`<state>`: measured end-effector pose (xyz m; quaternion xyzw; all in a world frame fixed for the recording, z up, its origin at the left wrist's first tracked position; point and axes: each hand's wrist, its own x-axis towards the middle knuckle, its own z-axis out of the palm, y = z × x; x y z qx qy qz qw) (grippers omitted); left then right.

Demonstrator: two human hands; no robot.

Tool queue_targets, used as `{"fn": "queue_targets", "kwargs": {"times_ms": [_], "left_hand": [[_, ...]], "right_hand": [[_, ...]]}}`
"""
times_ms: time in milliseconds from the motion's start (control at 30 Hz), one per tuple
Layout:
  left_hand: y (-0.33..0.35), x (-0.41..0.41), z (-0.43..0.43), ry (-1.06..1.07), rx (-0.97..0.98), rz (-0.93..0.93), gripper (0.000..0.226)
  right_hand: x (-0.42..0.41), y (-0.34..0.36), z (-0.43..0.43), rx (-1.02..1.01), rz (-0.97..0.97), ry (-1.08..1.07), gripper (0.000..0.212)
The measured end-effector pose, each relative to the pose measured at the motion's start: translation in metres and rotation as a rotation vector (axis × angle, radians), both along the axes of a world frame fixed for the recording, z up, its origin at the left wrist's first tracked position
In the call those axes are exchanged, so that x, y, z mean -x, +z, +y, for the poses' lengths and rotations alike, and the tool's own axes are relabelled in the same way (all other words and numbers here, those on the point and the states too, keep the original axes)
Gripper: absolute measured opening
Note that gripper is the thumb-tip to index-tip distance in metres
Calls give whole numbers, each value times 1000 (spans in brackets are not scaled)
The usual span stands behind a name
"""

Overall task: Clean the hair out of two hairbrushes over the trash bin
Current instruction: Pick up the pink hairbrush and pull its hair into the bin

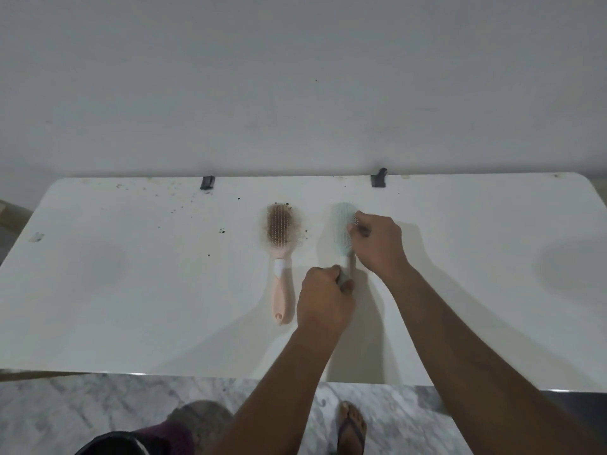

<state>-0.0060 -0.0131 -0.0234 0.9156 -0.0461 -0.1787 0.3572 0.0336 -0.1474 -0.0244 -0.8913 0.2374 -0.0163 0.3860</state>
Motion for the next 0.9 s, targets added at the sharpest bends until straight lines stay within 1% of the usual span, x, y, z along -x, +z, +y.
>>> {"fn": "queue_targets", "kwargs": {"times_ms": [67,100,133,167,233,267,333,400,467,500,533,567,600,633,667,700,733,800,900], "left_hand": [[4,-1,4,41,82,35,21],[8,-1,7,78,125,46,23],[13,-3,12,123,164,46,31],[19,-5,19,175,202,40,40],[31,-14,35,278,296,48,46],[36,-19,44,330,345,63,46],[43,-30,63,403,394,69,46],[45,-40,81,456,398,71,45],[41,-46,92,486,383,111,46],[38,-47,95,482,377,128,40],[34,-47,97,464,360,136,24],[32,-46,97,449,333,136,14],[29,-44,97,429,309,139,26],[25,-43,96,401,279,139,35],[22,-41,94,384,251,120,40],[19,-39,93,372,217,99,41],[17,-38,92,363,184,82,40],[16,-34,90,340,120,69,37],[12,-31,87,277,76,63,19]], "right_hand": [[-1,3,-1,-10,22,0,24],[-1,5,-1,-21,27,-3,20],[-2,7,-1,-42,18,-5,18],[-4,11,0,-63,3,-19,26],[-7,19,5,-75,-46,-58,44],[-9,23,7,-67,-92,-79,45],[-12,30,16,-74,-202,-112,41],[-17,35,33,-126,-262,-103,38],[-21,33,52,-145,-242,-41,38],[-22,31,61,-153,-204,-3,39],[-24,28,69,-169,-165,27,41],[-25,25,77,-182,-122,49,41],[-27,22,82,-201,-88,58,37],[-27,19,87,-190,-52,62,23],[-28,17,90,-164,-32,63,14],[-29,15,93,-142,-22,52,30],[-30,13,96,-130,-26,47,40],[-30,12,99,-135,-31,31,42],[-30,14,104,-135,-19,37,42]]}}
